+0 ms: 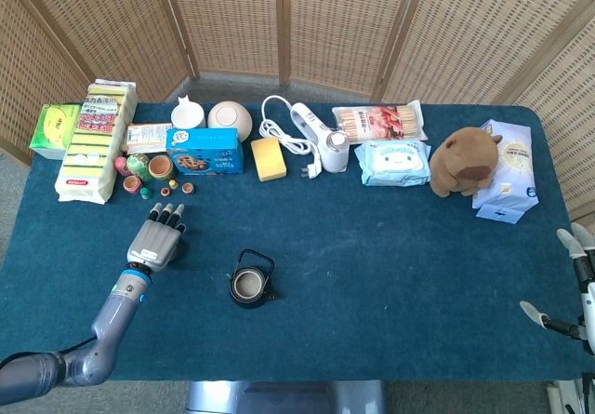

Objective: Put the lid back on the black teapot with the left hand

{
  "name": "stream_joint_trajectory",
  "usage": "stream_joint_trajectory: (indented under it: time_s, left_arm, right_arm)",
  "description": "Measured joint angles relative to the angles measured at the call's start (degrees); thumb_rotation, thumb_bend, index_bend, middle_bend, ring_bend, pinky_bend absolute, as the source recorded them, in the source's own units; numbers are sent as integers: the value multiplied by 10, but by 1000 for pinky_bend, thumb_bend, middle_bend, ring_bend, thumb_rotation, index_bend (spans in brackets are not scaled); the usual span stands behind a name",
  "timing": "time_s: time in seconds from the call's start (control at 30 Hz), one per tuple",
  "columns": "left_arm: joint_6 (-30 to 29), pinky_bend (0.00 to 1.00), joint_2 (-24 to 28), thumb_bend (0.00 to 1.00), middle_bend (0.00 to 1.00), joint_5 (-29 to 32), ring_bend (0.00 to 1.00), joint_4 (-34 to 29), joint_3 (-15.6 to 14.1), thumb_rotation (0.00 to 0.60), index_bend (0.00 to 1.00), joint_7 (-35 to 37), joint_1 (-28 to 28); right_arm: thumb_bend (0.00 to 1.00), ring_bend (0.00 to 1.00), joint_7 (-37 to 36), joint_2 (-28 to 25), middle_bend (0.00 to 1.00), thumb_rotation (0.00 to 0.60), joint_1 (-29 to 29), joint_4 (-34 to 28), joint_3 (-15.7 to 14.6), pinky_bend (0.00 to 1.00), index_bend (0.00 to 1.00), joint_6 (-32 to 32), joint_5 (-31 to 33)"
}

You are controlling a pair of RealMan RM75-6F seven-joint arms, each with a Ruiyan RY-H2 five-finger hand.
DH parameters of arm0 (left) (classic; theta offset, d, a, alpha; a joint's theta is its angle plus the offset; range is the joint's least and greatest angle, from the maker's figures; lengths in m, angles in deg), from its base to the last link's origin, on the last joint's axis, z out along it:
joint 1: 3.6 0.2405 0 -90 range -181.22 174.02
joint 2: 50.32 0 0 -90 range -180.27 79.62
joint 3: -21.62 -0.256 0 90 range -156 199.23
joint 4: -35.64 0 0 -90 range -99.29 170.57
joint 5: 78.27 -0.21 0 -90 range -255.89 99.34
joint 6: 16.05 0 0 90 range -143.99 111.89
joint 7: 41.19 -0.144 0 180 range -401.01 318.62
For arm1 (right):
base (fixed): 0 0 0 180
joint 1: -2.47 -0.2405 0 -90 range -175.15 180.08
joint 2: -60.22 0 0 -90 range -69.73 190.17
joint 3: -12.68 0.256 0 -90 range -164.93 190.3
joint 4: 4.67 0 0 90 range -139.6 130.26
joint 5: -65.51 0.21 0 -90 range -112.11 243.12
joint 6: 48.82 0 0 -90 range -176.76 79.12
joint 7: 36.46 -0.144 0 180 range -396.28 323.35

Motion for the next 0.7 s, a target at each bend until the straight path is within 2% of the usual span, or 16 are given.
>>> stream_joint_trajectory:
  time_s: [0.3,0.7]
  left_arm:
    - [-13,60,-13,218,0,2,0,7,-8,600,344,0,-5]
    - [-36,60,-27,219,0,-14,0,19,-23,600,352,1,-4]
  right_arm:
    - [68,0,-6,-2,0,600,1,-1,-2,0,43,0,-2]
    - [70,0,-15,-6,0,600,3,-1,-4,0,44,3,-6]
